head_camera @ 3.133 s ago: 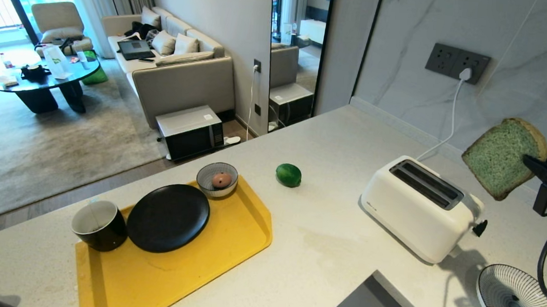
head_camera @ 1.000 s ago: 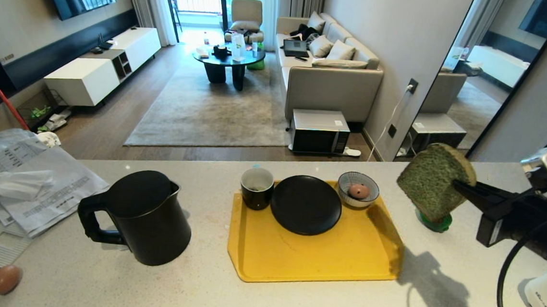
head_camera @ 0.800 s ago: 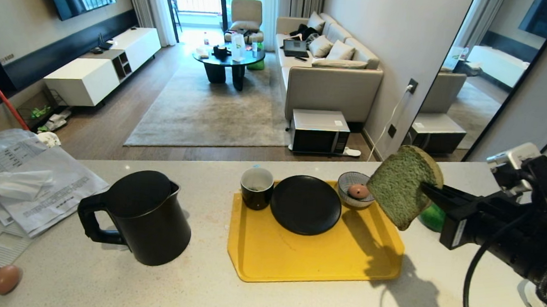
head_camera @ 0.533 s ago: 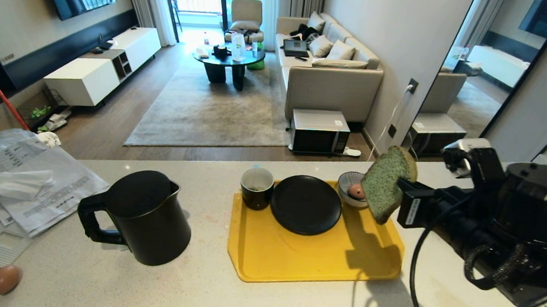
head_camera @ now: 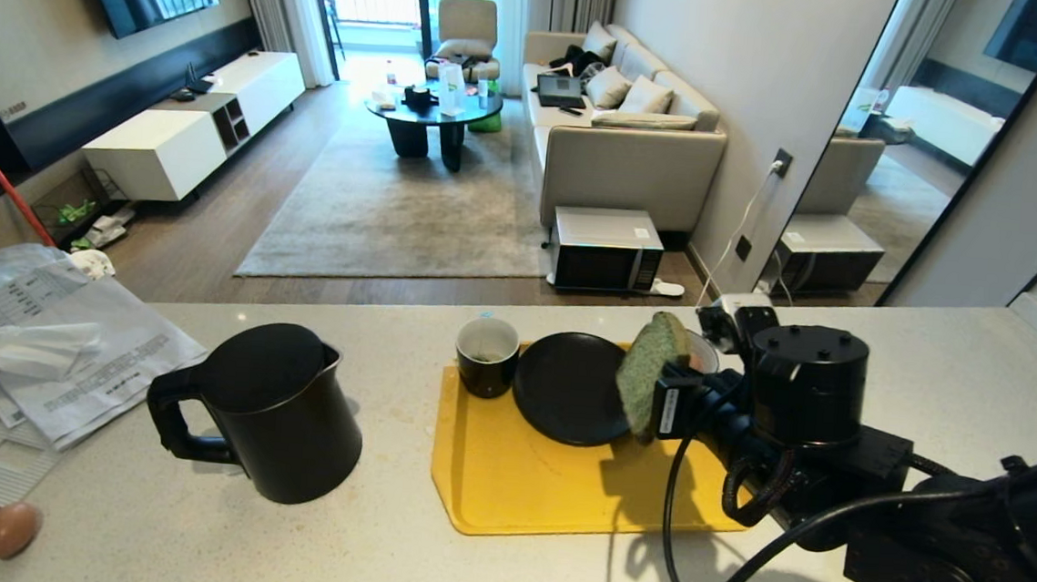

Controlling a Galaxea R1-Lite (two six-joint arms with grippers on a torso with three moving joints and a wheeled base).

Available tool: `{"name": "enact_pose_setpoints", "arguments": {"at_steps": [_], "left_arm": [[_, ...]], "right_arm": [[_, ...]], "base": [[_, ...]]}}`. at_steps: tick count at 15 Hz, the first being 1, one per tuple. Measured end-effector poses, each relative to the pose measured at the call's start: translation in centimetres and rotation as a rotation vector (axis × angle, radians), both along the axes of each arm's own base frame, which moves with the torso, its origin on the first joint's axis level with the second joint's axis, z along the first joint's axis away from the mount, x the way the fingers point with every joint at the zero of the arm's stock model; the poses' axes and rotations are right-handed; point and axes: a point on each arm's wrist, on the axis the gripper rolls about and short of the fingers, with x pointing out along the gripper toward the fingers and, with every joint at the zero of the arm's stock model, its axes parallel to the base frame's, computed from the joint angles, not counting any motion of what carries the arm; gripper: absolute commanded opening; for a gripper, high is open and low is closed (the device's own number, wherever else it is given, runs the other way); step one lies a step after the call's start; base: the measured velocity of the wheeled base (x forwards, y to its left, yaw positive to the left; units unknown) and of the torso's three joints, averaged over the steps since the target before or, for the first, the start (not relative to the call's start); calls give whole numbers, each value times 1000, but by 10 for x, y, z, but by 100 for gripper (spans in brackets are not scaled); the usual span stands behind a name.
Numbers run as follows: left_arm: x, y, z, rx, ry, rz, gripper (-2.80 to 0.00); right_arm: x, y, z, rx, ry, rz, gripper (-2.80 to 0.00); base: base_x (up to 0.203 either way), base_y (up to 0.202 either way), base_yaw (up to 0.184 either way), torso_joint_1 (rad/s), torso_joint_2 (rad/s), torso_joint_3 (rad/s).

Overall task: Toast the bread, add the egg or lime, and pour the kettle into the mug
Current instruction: Put the baked bread on a plate

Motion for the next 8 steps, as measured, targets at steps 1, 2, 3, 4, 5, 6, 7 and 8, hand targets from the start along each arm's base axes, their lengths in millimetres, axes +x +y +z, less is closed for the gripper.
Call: {"name": "enact_pose_setpoints", "arguments": {"at_steps": [1, 2, 3, 4, 5, 6, 7, 8], "left_arm": [[0, 0, 0, 0, 0, 0, -280], [0, 0, 0, 0, 0, 0, -280], [0, 0, 0, 0, 0, 0, -280], [0, 0, 0, 0, 0, 0, -280], [0, 0, 0, 0, 0, 1, -280], [0, 0, 0, 0, 0, 1, -280], [0, 0, 0, 0, 0, 0, -280], [0, 0, 0, 0, 0, 0, -280]], "right_arm": [[0, 8, -4, -5, 8, 17, -280], [1, 15, -7, -9, 13, 33, -280], [2, 22, -11, -14, 20, 47, -280], [4, 28, -15, -18, 26, 56, -280], [6, 33, -19, -22, 33, 63, -280], [9, 39, -23, -23, 37, 71, -280], [12, 44, -28, -27, 41, 76, -280], [14, 49, -31, -29, 44, 80, -280]], "base": [[0, 0, 0, 0, 0, 0], [0, 0, 0, 0, 0, 0], [0, 0, 0, 0, 0, 0], [0, 0, 0, 0, 0, 0], [0, 0, 0, 0, 0, 0], [0, 0, 0, 0, 0, 0], [0, 0, 0, 0, 0, 0], [0, 0, 0, 0, 0, 0]]}}
